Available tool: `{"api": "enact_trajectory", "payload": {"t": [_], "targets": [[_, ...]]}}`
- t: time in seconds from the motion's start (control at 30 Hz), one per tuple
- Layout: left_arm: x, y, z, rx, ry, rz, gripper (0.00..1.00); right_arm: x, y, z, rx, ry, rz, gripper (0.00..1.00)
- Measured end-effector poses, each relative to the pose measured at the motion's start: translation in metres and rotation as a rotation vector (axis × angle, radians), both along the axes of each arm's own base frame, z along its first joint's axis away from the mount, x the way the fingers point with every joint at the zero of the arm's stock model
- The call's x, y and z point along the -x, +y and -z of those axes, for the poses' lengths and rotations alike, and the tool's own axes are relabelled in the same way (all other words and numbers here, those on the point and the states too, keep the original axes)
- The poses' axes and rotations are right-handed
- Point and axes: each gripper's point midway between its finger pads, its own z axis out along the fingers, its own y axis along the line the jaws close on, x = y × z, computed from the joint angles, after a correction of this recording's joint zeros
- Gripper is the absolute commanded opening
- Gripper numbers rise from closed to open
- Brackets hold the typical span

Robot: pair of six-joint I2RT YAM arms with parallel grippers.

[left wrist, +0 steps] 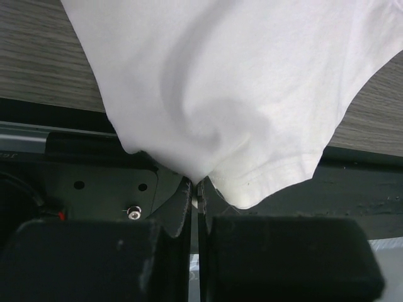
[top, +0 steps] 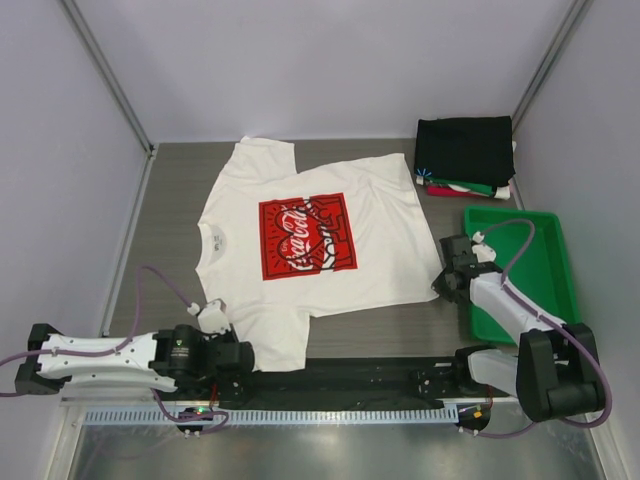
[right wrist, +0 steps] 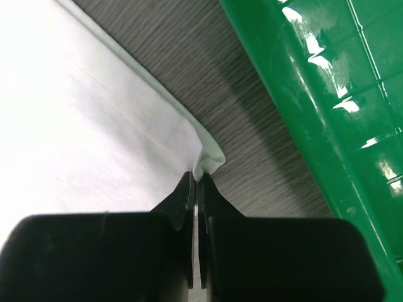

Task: Fold and stack the t-shirts
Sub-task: Fold the tshirt

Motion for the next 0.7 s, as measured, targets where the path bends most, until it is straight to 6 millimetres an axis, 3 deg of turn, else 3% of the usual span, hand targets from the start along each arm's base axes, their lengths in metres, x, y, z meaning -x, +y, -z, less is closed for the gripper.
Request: {"api": "enact_trajectory", "payload": {"t": [0.17,0.4,0.5,0.7], "targets": [[-0.005,0.002,-0.024,-0.015,-0.039,0.029,0.00,0.002,0.005,-0.013,-0.034,-0.060,-0.012,0.01],[-0.027,-0.018,-0.076,-0.125,-0.140,0.101,0.01,0.000,0.020,-0.034,-0.112,-0.114,-0.071,0.01],[-0.046,-0.020,-0.081,-0.196,-0.152,0.094,0.00,-0.008,0.026,-0.048,-0.129,-0.139,-0.105,0.01],[-0.093,-0.005,-0.096,-0.278,-0.160,0.042,0.00,-0.042,0.036,-0.098,-0.129,-0.238,-0.195,0.01]]}}
